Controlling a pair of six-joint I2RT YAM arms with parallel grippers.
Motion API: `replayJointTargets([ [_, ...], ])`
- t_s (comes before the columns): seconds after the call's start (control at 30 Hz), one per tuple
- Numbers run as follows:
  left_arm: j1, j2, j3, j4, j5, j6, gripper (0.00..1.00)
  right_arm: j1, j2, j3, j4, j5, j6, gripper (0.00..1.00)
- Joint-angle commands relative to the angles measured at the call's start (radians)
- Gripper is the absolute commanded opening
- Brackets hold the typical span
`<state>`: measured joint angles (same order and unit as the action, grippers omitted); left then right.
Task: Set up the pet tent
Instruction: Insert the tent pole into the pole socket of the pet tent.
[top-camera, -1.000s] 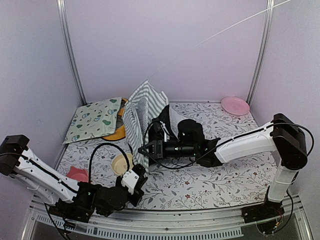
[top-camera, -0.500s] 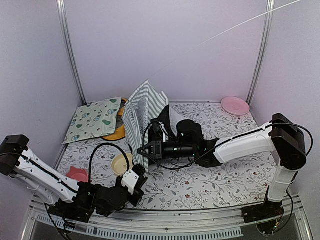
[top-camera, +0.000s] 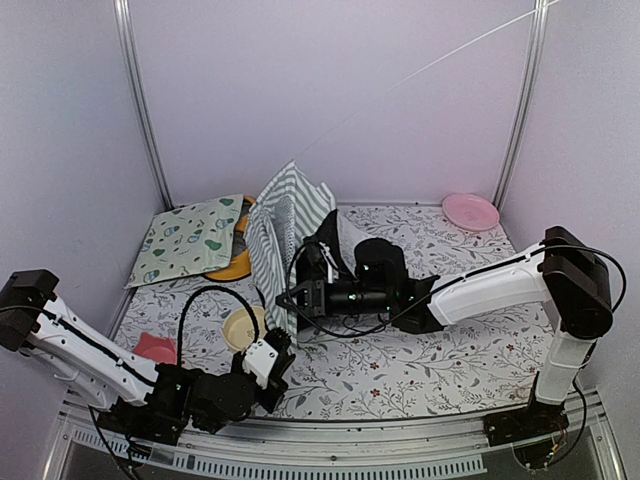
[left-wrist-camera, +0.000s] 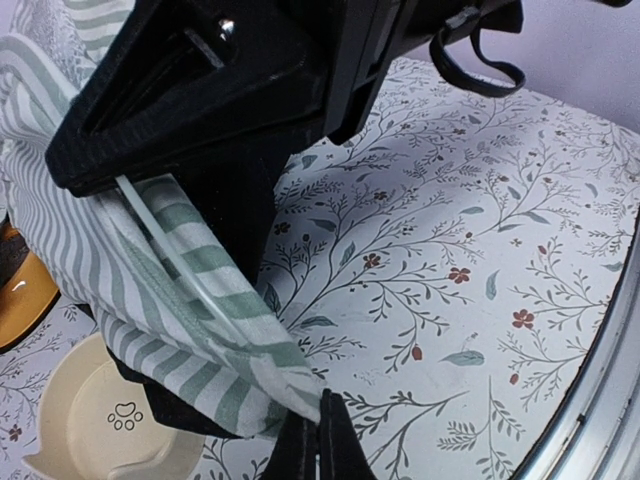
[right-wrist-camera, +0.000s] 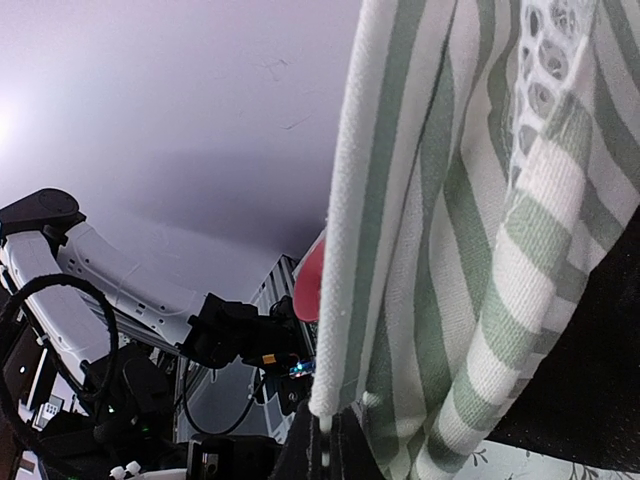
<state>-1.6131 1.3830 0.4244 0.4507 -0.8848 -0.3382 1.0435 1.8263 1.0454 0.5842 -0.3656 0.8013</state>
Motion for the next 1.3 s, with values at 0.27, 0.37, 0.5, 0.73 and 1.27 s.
replayJointTargets([
  [0.27,-0.062,0.018,0.001,-0.015,0.186,0.002,0.0,-0.109,-0.014,0.027,0.118,0.209,-0.004,0.0],
  [0.37,-0.062,0.02,0.003,-0.015,0.184,0.004,0.0,-0.095,-0.005,0.033,0.118,0.208,-0.004,0.0],
  [0.5,-0.063,0.019,0.004,-0.017,0.182,0.004,0.0,-0.085,0.011,0.036,0.119,0.203,-0.001,0.0],
  [0.73,-0.062,0.016,0.004,-0.018,0.179,0.001,0.0,-0.079,0.016,0.023,0.119,0.205,-0.001,0.0],
  [1.27,-0.058,0.014,0.005,-0.015,0.174,0.007,0.0,-0.058,0.03,0.006,0.129,0.206,0.012,0.0],
])
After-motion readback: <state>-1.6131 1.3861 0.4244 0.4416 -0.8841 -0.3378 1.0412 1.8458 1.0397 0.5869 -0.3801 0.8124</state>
